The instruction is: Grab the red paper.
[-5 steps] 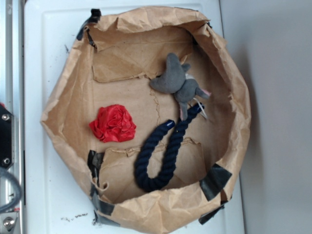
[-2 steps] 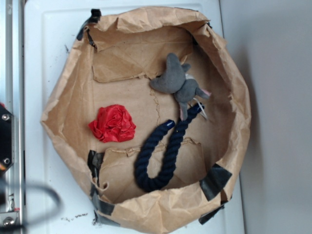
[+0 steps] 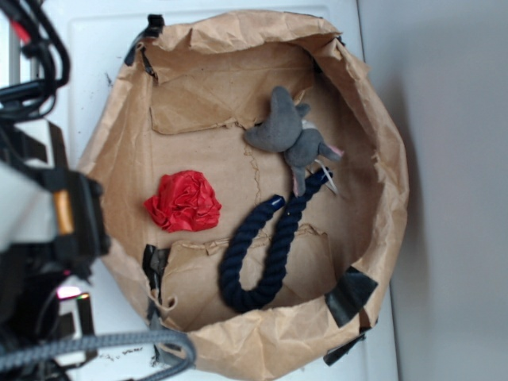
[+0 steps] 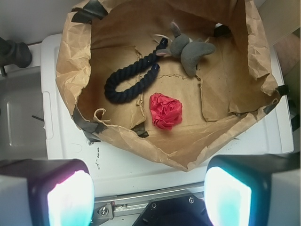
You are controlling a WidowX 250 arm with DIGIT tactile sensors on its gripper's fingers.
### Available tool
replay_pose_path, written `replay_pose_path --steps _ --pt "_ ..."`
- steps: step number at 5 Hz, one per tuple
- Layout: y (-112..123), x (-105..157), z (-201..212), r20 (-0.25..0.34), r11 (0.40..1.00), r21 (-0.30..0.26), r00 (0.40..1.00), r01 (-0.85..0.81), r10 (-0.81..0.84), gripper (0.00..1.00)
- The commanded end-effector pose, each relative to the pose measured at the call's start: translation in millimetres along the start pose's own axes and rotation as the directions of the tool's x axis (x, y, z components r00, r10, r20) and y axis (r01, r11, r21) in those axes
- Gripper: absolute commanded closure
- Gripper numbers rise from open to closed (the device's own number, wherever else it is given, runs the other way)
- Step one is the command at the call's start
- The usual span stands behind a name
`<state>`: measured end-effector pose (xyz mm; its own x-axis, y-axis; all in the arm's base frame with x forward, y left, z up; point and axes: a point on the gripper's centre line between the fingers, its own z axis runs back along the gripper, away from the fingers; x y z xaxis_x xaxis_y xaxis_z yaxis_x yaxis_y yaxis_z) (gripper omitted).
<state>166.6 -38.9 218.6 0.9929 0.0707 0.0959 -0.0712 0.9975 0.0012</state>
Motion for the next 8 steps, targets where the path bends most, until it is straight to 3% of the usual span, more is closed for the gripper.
replay_pose_path --steps 1,2,3,5,6,7,8 --pt "23.8 34.1 -28.9 0.135 0.998 -0.020 0.989 0.065 -0.062 0.00" --pt "47.7 66.6 -63.2 0.191 0.991 0.002 0.972 0.136 -0.134 0.00" --pt "48.6 78.6 -104.0 0.156 0.985 0.037 0.973 0.167 -0.171 0.00" --pt "48.6 78.6 -104.0 0.156 0.985 0.037 0.973 0.167 -0.171 0.00" --pt "38.9 72.6 -139.1 0.071 0.984 0.061 0.983 0.166 -0.170 0.00" --pt "17.7 62.9 -183.8 -0.050 0.965 0.140 0.975 0.221 -0.216 0.00" --pt "1.4 46.9 -199.2 -0.127 0.950 0.008 0.942 0.313 -0.309 0.00"
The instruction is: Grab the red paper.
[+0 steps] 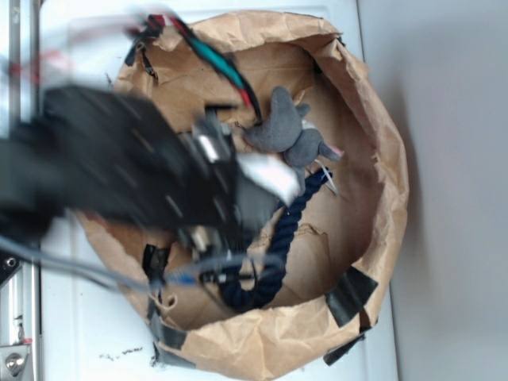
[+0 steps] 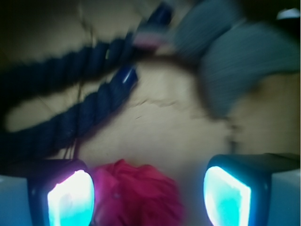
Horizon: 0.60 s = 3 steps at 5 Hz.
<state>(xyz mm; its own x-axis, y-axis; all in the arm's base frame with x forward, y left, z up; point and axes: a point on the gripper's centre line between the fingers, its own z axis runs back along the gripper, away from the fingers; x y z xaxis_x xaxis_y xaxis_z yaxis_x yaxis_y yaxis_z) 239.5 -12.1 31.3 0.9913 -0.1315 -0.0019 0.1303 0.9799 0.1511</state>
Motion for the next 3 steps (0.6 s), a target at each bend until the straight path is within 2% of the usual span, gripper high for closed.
replay_pose_path --steps 1,2,3 --pt "-27.4 -23.5 1.3 -0.103 0.977 -0.172 0.984 0.125 -0.144 0.00" --pt "-26.3 -29.2 8.6 -0.070 0.978 -0.176 0.989 0.116 -0.130 1.00" --pt "-29.4 -28.6 7.0 -0.063 0.977 -0.186 0.991 0.103 -0.117 1.00"
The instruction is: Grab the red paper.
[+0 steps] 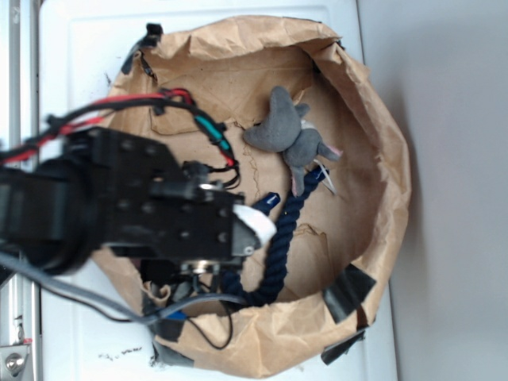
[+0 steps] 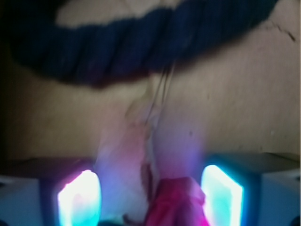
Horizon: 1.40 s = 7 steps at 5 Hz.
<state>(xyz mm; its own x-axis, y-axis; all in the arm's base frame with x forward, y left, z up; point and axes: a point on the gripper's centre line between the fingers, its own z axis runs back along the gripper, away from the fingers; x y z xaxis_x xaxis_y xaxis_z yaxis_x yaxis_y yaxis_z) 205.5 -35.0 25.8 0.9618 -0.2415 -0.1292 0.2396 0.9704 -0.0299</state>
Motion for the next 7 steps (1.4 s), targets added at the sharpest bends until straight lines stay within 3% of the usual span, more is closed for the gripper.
replay_pose_path --steps 1,4,5,6,7 --pt "-0.9 4.1 7.9 0.053 1.000 0.008 0.999 -0.011 0.011 1.00" --pt "-0.8 6.2 6.5 0.121 1.000 -0.004 0.993 -0.007 0.008 1.00" --pt "0.4 6.3 11.8 0.176 1.000 0.008 0.984 -0.016 0.014 1.00" --pt "4.0 3.3 39.8 0.303 0.998 0.023 0.952 -0.056 0.046 1.00" --pt "16.6 1.9 82.1 0.412 0.998 -0.015 0.909 -0.057 0.058 1.00"
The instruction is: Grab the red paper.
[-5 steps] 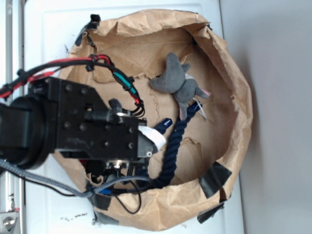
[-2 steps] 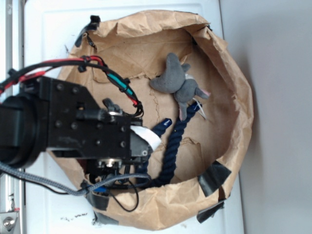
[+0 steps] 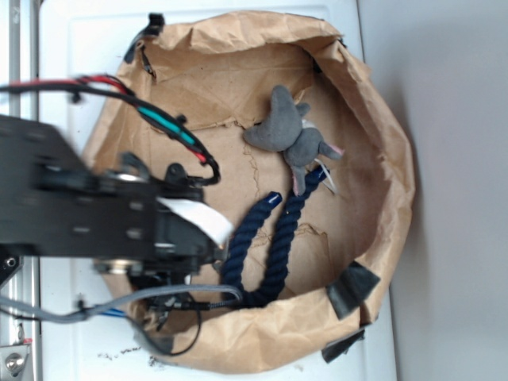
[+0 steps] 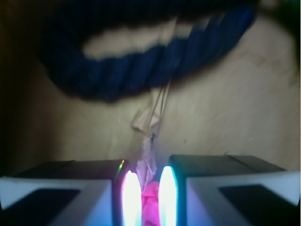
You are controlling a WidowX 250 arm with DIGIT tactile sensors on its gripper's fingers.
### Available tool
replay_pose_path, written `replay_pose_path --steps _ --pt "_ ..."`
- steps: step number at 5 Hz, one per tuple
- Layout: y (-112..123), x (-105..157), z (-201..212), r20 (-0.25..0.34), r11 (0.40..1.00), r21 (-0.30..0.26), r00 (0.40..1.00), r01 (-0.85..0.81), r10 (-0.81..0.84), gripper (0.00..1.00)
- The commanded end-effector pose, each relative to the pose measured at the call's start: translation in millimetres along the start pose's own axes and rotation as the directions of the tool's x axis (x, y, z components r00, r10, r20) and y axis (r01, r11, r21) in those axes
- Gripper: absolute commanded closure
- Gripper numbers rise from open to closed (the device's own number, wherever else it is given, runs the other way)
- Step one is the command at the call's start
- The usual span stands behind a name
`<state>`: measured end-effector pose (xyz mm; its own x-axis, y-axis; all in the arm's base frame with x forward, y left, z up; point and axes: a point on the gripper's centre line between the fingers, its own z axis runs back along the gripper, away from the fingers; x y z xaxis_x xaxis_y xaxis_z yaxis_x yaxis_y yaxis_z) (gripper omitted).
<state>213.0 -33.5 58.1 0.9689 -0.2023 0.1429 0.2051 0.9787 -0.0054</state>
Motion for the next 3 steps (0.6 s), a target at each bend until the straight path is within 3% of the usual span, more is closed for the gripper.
replay_pose_path --steps 1,2,3 --pt "44.4 36.3 94.5 0.185 0.999 -0.032 0.982 -0.028 0.033 1.00" --pt "64.8 48.5 115.7 0.221 0.998 -0.043 0.974 -0.036 0.044 1.00" --pt "71.7 53.7 116.0 0.227 0.998 0.020 0.972 -0.061 0.055 1.00"
